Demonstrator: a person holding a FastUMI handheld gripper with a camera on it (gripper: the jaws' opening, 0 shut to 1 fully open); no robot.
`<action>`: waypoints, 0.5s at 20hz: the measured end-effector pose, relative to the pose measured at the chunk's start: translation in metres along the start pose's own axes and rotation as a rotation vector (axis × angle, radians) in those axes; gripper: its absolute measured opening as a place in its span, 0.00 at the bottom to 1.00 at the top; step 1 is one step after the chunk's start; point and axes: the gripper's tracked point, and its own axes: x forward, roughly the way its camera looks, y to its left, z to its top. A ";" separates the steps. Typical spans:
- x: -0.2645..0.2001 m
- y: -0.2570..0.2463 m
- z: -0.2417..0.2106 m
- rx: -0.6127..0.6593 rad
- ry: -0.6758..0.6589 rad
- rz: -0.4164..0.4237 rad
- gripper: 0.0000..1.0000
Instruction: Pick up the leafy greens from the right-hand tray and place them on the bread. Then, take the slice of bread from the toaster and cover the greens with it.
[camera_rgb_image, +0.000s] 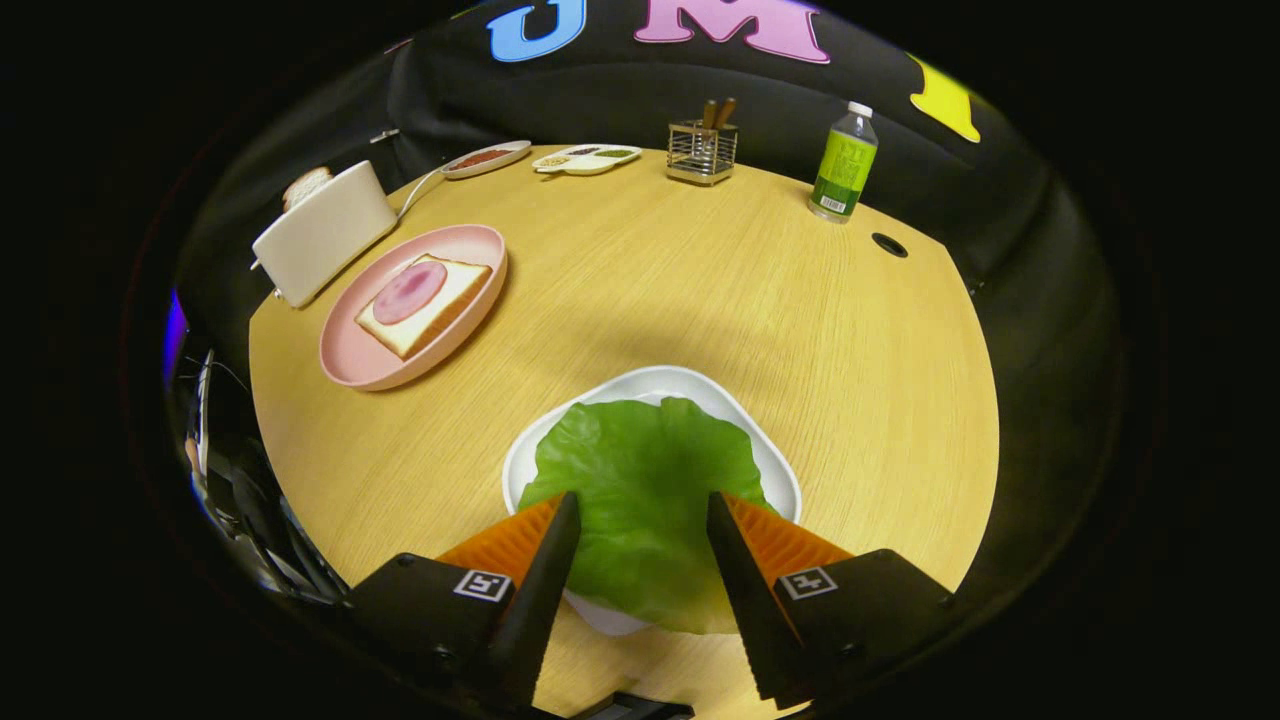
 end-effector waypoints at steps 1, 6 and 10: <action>0.002 -0.002 0.002 -0.003 -0.009 -0.003 0.81; 0.003 -0.003 0.000 -0.005 -0.004 -0.008 0.67; 0.002 0.006 -0.001 -0.039 -0.013 -0.014 0.27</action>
